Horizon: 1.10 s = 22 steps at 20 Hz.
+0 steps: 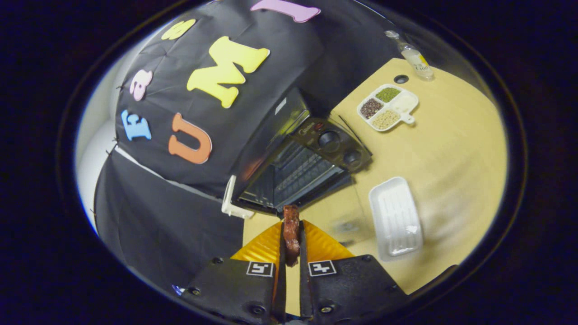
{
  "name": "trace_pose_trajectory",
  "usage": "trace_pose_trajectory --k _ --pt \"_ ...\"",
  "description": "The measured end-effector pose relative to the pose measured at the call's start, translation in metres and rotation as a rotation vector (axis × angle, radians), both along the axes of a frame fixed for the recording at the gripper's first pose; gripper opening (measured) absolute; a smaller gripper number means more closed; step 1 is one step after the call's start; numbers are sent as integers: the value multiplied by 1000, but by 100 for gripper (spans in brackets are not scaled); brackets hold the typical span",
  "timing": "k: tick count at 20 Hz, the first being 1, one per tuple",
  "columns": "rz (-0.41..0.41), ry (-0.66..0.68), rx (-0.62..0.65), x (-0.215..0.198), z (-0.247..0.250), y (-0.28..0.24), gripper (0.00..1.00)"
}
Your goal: Open the toaster oven, put the food inside, and close the toaster oven door.
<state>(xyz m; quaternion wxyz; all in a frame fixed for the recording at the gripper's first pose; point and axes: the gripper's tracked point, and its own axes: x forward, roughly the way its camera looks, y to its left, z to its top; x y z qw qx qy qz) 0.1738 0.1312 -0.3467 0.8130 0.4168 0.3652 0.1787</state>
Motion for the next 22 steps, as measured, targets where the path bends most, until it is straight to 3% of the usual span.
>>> trace_pose_trajectory --k 6,13,17,22 --pt "-172 -6 67 53 -33 84 15" --pt "-437 -56 142 138 -53 110 15" --pt "-520 -36 93 162 -74 105 16" --pt "-521 -35 -27 164 -90 95 19"
